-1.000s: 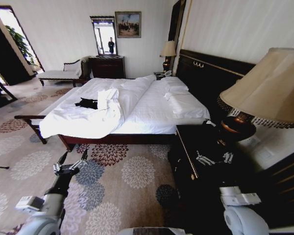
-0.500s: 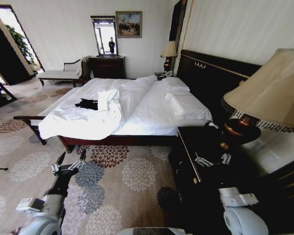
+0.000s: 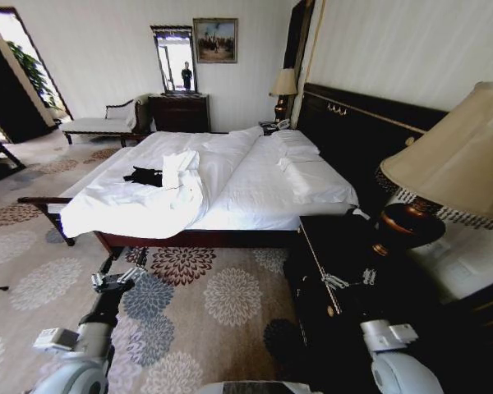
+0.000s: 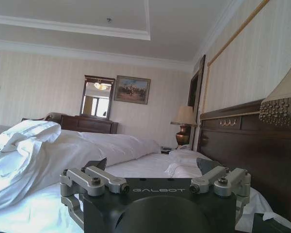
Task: Fold the clothes on the bed.
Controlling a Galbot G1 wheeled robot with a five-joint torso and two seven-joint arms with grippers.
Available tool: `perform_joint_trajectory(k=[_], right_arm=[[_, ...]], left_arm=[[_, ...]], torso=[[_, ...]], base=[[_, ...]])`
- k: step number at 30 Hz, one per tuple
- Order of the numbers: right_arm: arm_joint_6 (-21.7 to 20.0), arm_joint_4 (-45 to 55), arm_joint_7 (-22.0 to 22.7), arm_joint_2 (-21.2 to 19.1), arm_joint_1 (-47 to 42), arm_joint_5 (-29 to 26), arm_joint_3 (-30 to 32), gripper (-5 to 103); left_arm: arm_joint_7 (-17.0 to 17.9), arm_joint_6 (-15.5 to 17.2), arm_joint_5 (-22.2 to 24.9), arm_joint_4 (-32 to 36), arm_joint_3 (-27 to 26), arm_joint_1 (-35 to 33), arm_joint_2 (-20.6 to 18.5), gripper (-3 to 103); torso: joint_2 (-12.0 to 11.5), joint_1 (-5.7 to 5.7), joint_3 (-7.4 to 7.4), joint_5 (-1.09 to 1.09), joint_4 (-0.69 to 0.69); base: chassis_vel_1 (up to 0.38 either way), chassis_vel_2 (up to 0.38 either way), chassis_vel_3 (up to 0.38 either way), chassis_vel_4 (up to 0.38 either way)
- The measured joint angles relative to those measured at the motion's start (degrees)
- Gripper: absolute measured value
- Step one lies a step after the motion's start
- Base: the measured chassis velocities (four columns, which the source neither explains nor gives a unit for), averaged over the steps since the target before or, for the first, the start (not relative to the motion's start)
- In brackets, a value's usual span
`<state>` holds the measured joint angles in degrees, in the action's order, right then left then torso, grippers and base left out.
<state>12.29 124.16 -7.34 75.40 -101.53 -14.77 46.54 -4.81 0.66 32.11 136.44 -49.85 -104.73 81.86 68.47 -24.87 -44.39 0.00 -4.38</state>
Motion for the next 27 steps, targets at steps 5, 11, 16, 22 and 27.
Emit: perform_joint_trajectory(k=[5,11,16,22,27], right_arm=[[0.74,-0.14,-0.03,0.73,-0.09,0.49,-0.39,100],[1.04,-0.18,-0.21,1.51,0.12,1.09,-0.79,100],[1.19,-0.29,-0.46,1.61,0.31,0.95,-0.85,100],[1.21,-0.86,-0.49,1.68,0.76,0.56,-0.47,100],[1.21,-0.87,-0.49,1.93,0.97,0.17,-0.46,100]], left_arm=[[0.09,-1.15,1.12,0.79,-0.19,-0.04,0.16,100],[0.02,-1.32,0.86,0.44,-0.19,-0.13,0.12,100],[-0.02,-1.56,0.78,0.22,-0.01,-0.28,0.49,100],[-0.08,-1.93,0.81,0.33,-0.01,-0.59,0.83,100],[-0.28,-2.61,0.83,0.28,-0.15,-1.39,0.98,100]], torso=[[0.0,0.0,0.0,0.0,0.0],[0.0,-0.01,0.0,-0.01,0.0],[0.0,-0.02,-0.01,0.0,0.0],[0.0,-0.01,0.0,0.01,-0.01],[0.0,0.0,0.0,0.0,0.0]], base=[[-0.105,0.127,0.12,-0.112],[-0.133,0.135,0.13,-0.135],[-0.121,0.133,0.128,-0.122],[-0.107,0.098,0.098,-0.098],[-0.1,0.098,0.108,-0.113]])
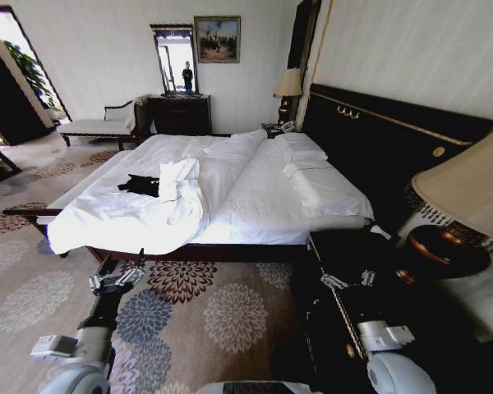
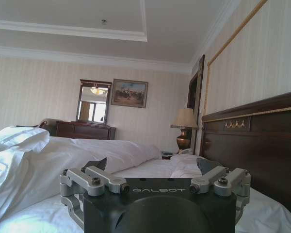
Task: Fold the clothes on the bed.
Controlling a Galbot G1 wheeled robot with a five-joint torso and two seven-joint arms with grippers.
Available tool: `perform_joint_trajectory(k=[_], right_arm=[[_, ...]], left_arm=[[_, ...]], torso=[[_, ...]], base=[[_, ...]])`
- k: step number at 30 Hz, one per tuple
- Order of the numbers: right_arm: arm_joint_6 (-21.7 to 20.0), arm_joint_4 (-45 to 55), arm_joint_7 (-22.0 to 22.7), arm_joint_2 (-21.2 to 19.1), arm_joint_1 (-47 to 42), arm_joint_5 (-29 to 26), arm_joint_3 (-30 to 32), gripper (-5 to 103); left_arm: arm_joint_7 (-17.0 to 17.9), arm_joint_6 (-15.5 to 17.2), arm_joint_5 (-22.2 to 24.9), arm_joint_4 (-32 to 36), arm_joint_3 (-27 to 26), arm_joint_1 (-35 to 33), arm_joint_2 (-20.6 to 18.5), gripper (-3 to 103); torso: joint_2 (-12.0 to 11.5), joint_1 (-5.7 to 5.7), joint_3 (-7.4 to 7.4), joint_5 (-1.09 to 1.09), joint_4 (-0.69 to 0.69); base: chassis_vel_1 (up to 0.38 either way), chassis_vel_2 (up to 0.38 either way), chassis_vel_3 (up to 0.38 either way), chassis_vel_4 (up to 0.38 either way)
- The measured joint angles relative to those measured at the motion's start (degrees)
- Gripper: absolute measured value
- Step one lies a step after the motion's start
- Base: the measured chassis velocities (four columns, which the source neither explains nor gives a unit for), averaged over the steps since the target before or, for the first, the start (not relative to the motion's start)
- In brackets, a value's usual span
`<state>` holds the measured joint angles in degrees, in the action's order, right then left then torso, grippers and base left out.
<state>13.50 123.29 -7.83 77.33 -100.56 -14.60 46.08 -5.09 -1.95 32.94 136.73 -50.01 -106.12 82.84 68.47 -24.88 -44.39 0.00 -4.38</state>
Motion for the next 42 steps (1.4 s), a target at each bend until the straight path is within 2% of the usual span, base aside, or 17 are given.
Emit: perform_joint_trajectory(k=[9,42], right_arm=[[0.35,-0.09,0.0,0.12,0.38,-0.99,0.31,100],[1.0,-0.23,0.0,0.88,1.15,-3.38,1.19,100]], left_arm=[[-0.1,1.12,1.03,1.76,0.42,-0.95,0.1,100],[-0.54,0.9,-2.42,0.57,1.19,-1.6,-0.13,100]], torso=[[0.0,-0.01,0.0,0.0,0.0],[0.0,0.0,0.0,0.0,0.0]], base=[[-0.124,0.12,0.126,-0.122],[-0.123,0.121,0.121,-0.12]])
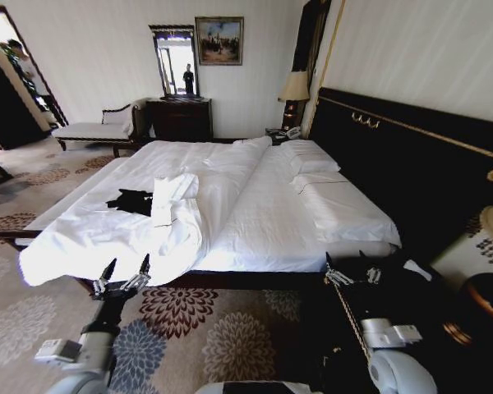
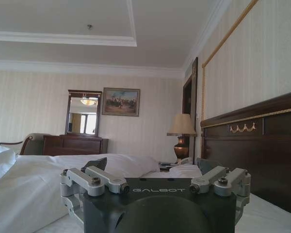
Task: Fold the clothes on the bed.
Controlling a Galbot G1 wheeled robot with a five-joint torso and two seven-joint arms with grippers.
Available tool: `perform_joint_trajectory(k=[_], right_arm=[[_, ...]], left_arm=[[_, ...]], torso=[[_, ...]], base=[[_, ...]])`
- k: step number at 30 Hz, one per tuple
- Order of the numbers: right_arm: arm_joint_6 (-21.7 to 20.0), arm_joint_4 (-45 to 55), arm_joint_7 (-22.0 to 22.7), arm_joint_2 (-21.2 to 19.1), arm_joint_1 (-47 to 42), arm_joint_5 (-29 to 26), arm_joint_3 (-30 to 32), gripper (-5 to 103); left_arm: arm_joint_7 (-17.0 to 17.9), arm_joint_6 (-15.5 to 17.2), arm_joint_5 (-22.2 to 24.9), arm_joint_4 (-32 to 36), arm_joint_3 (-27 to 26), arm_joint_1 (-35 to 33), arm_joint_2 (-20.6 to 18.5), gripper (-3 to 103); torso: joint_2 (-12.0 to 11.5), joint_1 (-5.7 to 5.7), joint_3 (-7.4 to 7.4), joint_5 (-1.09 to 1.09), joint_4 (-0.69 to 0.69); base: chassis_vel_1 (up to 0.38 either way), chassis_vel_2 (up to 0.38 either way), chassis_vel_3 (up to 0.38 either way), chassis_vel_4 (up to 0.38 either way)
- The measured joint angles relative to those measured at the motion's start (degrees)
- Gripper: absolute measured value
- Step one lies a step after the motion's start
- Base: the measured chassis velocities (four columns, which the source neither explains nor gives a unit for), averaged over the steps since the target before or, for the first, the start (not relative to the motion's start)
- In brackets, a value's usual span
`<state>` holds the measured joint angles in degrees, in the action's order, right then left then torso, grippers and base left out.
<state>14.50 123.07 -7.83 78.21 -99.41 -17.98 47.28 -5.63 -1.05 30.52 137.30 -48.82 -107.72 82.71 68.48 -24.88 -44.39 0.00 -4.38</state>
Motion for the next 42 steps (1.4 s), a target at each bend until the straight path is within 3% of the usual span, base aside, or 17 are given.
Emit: perform_joint_trajectory(k=[30,42], right_arm=[[0.22,-3.0,-0.24,1.02,2.2,-0.09,-0.62,100],[0.88,-2.33,-1.27,1.48,1.76,0.83,-0.74,100]], left_arm=[[-0.37,-1.41,-3.46,-0.78,1.87,-0.98,1.83,100],[-0.37,-2.83,-2.42,-0.53,0.86,-1.73,1.97,100]], torso=[[0.0,-0.01,0.0,0.01,0.0],[-0.01,-0.01,-0.01,0.0,0.0]], base=[[-0.141,0.145,0.144,-0.139],[-0.113,0.119,0.102,-0.119]])
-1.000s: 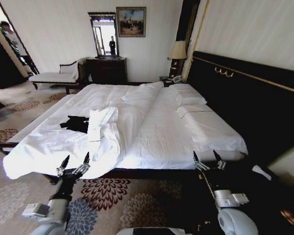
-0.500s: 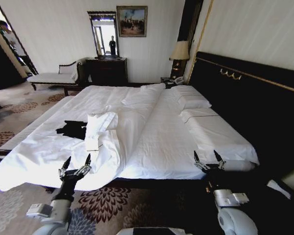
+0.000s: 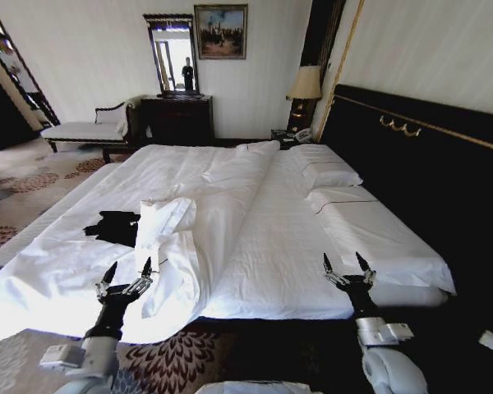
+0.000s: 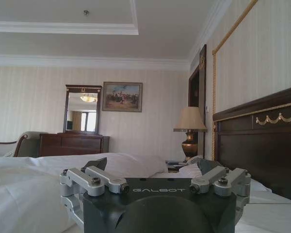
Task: Fold the clothes on the bed.
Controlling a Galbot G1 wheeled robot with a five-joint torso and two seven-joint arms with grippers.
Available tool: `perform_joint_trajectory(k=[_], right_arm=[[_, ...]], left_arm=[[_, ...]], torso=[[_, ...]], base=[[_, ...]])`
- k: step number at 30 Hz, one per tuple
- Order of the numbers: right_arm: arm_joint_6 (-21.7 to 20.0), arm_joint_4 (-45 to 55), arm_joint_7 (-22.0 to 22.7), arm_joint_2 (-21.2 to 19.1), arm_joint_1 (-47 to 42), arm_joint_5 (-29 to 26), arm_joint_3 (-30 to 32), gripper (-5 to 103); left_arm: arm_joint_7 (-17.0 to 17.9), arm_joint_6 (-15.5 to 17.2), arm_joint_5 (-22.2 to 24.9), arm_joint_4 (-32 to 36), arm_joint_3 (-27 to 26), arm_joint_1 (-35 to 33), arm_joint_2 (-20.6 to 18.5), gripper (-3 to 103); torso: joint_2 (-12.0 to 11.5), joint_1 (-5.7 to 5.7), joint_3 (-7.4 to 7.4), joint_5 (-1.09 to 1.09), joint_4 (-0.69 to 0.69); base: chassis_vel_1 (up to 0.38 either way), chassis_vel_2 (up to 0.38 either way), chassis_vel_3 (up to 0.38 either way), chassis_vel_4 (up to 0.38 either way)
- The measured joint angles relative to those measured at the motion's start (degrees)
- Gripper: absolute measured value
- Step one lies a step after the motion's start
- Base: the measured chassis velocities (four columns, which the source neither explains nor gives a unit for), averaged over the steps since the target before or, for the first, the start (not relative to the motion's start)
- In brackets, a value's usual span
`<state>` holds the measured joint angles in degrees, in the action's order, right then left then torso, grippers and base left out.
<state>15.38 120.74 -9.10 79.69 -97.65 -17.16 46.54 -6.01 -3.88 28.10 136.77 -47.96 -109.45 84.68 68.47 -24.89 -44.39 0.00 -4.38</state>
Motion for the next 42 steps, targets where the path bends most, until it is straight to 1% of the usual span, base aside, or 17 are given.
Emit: perform_joint_trajectory(k=[12,18,29,33,35,38,42], right_arm=[[0.62,0.16,0.06,0.52,-0.52,0.07,-0.15,100],[0.72,0.16,0.17,0.25,-0.22,-0.71,-0.16,100],[1.77,0.01,-0.69,0.19,0.06,-1.19,-0.49,100],[1.97,0.01,-0.92,0.21,0.07,-1.14,-0.53,100],[2.04,0.01,-0.96,0.2,0.07,-1.13,-0.52,100],[2.25,-0.09,-1.02,0.16,0.07,-1.13,-0.44,100],[2.63,-0.52,-1.14,0.05,0.1,-1.17,-0.27,100]], left_arm=[[0.03,-0.31,-0.71,0.25,0.14,-0.43,0.47,100],[0.03,-0.56,-0.71,0.49,0.03,-0.66,0.77,100],[0.04,-1.24,-0.83,0.03,-0.39,-0.93,0.73,100],[0.08,-1.24,-0.78,0.0,-0.59,-0.79,0.44,100],[0.09,-1.2,-0.77,0.01,-0.59,-0.74,0.35,100],[0.09,-1.06,-0.9,0.01,-0.4,-0.61,0.25,100],[0.09,-0.9,-1.37,-0.12,-0.23,-0.4,0.18,100]], torso=[[0.01,0.03,0.01,0.0,0.0],[0.01,0.01,0.01,-0.01,0.01],[0.0,-0.01,0.0,-0.01,0.0],[0.01,0.01,0.01,-0.05,-0.01],[0.01,0.02,0.02,-0.04,0.0],[0.01,0.03,0.01,0.07,0.01],[0.0,0.02,0.01,0.03,0.0]], base=[[0.022,0.129,-0.018,-0.137],[0.116,0.318,-0.103,-0.323],[0.218,0.347,-0.209,-0.344],[0.117,0.114,-0.106,-0.105],[0.0,0.0,0.0,0.0],[-0.028,-0.018,0.002,0.008],[-0.086,-0.044,0.052,0.035]])
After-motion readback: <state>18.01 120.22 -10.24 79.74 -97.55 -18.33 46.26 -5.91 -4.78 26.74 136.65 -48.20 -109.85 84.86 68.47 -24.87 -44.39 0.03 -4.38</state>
